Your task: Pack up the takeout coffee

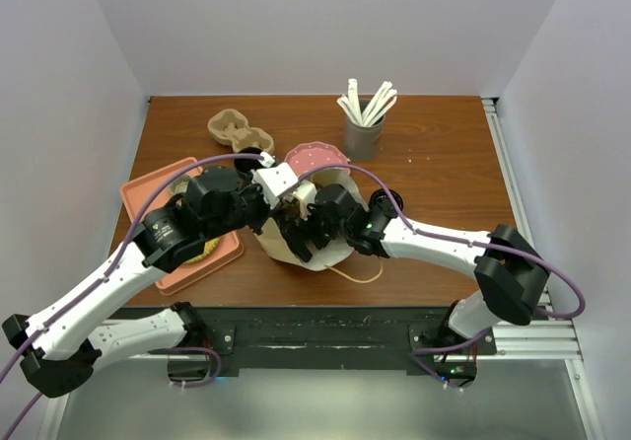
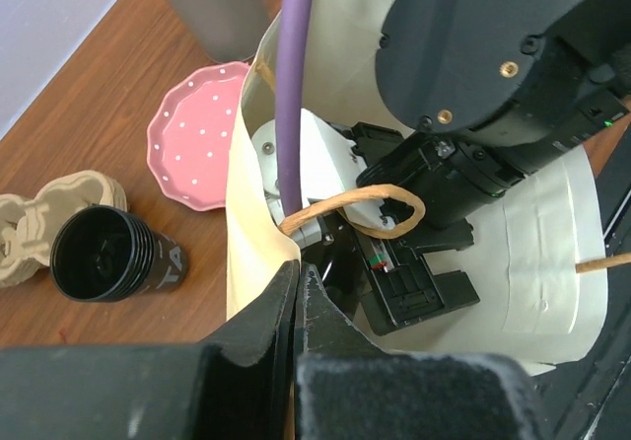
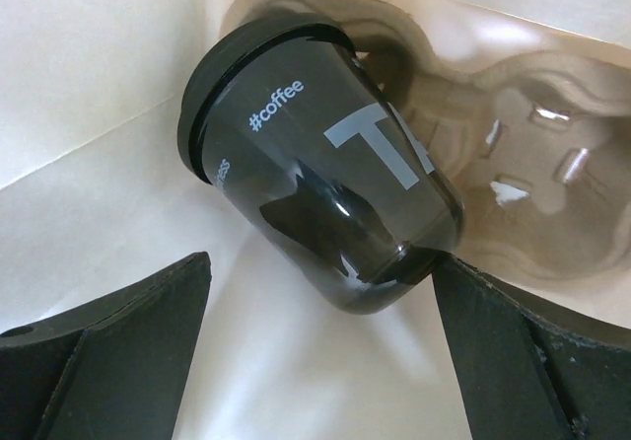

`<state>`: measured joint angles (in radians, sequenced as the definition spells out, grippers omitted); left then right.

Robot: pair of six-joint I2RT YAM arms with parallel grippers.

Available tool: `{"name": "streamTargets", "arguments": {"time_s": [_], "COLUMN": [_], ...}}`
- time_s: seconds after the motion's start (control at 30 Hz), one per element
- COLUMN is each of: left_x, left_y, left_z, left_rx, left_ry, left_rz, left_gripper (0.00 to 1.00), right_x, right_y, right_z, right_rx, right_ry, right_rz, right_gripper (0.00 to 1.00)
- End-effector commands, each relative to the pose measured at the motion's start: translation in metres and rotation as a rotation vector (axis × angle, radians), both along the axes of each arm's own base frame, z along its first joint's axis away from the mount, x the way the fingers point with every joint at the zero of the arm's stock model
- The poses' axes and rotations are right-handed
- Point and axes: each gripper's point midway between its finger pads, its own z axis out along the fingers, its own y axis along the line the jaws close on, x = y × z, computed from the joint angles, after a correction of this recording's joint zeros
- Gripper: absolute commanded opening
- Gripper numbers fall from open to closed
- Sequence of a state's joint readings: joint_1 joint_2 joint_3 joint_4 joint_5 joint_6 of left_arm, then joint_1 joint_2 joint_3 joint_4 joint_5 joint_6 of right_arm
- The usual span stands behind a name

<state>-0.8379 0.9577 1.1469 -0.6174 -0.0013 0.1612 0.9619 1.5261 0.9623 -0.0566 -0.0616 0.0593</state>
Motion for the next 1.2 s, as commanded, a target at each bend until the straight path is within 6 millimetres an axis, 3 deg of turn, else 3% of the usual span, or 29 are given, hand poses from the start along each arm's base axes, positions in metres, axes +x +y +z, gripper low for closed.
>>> {"name": "streamTargets", "arguments": {"time_s": [0.0,0.33,0.53,0.73,0.93,0.97,1.07,1.17], "left_x": [-0.011,-0.012,-0.012,-0.014,-0.018,-0.017,-0.012,-0.006], "left_y": [-0.029,-0.031,-0.030,-0.033,-0.035,-0.034,-0.028,-0.020], "left_z": [0.030,0.025,0.016,0.006,0.012,0.012,0.016,0.017], "left_rx": [-0.125,-0.100,-0.067,-0.026,-0.050,-0.055,-0.071,-0.060], "left_ry": [-0.062,-0.043,-0.044,-0.055,-0.063,-0.063,-0.067,-0.091], "left_rz": [-0.144,-0.161,-0.173,-0.224,-0.243,-0.235,-0.180,-0.130], "left_gripper": [0.00,0.00,0.00,0.00,0.00,0.00,0.00,0.00], "right_x": [0.000,0.021,0.012,0.002,0.009,0.010,0.009,0.006], "right_y": [0.018,0.006,0.002,0.005,0.001,0.004,0.004,0.003], "right_z": [0.014,0.011,0.022,0.014,0.014,0.023,0.027,0.026], "right_rx": [0.012,-0.106,-0.080,-0.106,-0.149,-0.121,-0.084,-0.080], "right_ry": [-0.045,-0.146,-0.155,-0.189,-0.302,-0.346,-0.396,-0.353], "right_rz": [0.134,0.125,0.199,0.360,0.427,0.433,0.432,0.420], "right_gripper": [0.99,0.99,0.99,0.98,0.98,0.98,0.98,0.96]}}
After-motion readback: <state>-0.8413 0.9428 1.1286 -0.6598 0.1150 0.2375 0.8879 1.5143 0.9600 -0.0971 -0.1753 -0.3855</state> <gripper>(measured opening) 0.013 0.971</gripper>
